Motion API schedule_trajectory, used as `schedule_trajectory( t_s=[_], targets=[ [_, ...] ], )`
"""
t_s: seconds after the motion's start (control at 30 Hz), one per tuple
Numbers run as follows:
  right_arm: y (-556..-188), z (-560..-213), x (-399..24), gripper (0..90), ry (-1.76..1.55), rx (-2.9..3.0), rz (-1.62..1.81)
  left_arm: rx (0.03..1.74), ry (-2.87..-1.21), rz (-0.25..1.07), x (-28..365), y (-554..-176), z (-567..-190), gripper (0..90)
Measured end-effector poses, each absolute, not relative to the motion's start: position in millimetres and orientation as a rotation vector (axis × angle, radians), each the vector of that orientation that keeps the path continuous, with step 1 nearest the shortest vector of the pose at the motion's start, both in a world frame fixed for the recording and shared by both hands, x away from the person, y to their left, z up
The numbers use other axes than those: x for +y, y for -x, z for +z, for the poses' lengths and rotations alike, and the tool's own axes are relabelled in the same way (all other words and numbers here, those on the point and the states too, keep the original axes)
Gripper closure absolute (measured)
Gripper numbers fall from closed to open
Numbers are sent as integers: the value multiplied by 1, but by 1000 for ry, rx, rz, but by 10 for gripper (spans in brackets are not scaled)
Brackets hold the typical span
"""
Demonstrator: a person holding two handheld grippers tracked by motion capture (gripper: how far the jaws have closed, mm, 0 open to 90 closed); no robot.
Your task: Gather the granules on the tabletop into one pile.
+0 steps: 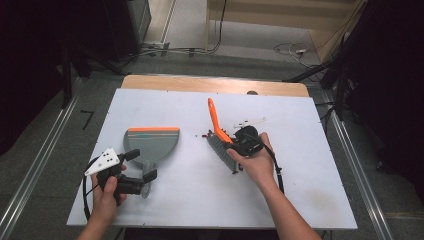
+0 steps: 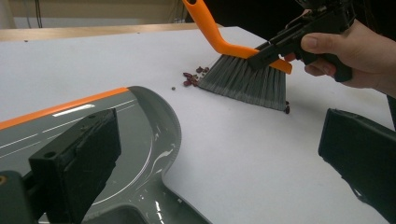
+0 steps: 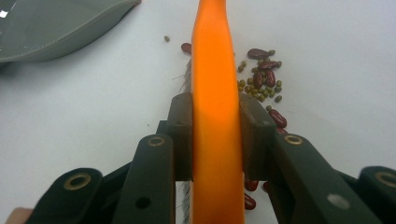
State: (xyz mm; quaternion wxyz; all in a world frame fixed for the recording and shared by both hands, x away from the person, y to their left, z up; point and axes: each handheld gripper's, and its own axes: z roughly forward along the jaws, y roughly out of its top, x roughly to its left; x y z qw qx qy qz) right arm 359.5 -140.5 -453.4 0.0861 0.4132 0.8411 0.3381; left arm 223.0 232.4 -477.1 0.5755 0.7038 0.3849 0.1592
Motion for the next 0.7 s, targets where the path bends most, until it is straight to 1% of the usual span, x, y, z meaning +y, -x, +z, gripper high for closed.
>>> schedule_trajectory(
  t_s=[0.3, 0.5, 0.7],
  targets=[
    [-356, -441, -133, 689, -1249, 2493, 1082, 901, -1645, 373, 232, -223, -477, 0],
    [-360, -434, -98, 689, -1234, 2496, 1110, 898, -1651, 376, 231, -223, -477, 0],
    [-370, -445, -67, 690, -1284, 2503, 1095, 901, -1649, 376, 235, -223, -478, 0]
  ],
)
